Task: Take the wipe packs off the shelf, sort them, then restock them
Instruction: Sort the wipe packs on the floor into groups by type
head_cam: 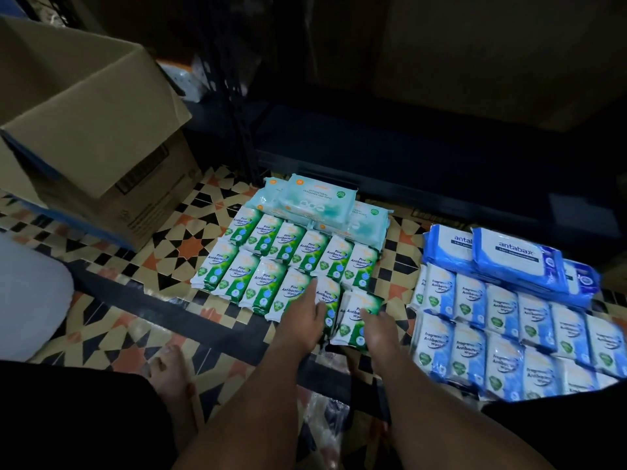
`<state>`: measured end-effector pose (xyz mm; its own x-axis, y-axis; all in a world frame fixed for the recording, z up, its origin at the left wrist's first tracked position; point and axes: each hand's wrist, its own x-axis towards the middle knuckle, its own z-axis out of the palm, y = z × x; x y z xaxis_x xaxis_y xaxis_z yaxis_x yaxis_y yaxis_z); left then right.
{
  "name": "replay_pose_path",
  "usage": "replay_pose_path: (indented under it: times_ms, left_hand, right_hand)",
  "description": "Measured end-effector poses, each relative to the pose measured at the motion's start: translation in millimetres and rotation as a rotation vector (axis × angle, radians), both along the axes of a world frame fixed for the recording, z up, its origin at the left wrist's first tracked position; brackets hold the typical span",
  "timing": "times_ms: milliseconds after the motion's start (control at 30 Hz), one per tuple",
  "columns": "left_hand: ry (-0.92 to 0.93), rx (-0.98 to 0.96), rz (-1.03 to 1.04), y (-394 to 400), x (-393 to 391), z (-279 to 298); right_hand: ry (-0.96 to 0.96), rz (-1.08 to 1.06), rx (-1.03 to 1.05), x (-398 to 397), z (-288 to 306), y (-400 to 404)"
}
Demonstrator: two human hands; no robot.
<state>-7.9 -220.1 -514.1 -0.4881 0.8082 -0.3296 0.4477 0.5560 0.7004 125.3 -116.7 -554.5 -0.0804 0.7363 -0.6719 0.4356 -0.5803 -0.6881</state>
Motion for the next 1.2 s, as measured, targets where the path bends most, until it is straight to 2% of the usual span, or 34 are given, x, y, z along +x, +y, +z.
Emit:
replay_pose_path:
  times_ms: [133,300,567,733,933,1100,1200]
  left_hand:
    - [0.3,-0.115,-0.148,-0.3,5.1,-10.1]
    - [0.527,-0.207,-0.201,7.6,10.9,-24.8]
    - [0.683,-0.256,-0.107,11.4,10.5,-40.0]
    - [0.669,-0.124,-0.054,6.3,6.5,-63.6]
    - [0.611,-0.137,-0.077,3.0,6.7,-78.7]
    - [0.566,-0.094,-0.092,7.2,-1.1,-82.4]
    - [0.547,-0.101,-0.13,7.0,-7.8,-79.1]
  right_hand:
    - [-0.108,0.081,0.064,-0.4,2.7,-7.9]
    - [-0.185,0.112,0.171,-4.5,7.0,-15.5]
    - [-0.253,0.21,0.245,-3.4,-0.1,-11.0]
    - [-0.211,0.177,0.228,-6.1,-12.4,-17.4]
    - [-0.31,0.271,0.32,-11.8,0.2,-24.3]
    - [-0.341,0.362,0.315,-21.5,0.7,-27.5]
    - [-0.377,0.34,0.301,-29.6,1.2,-26.8]
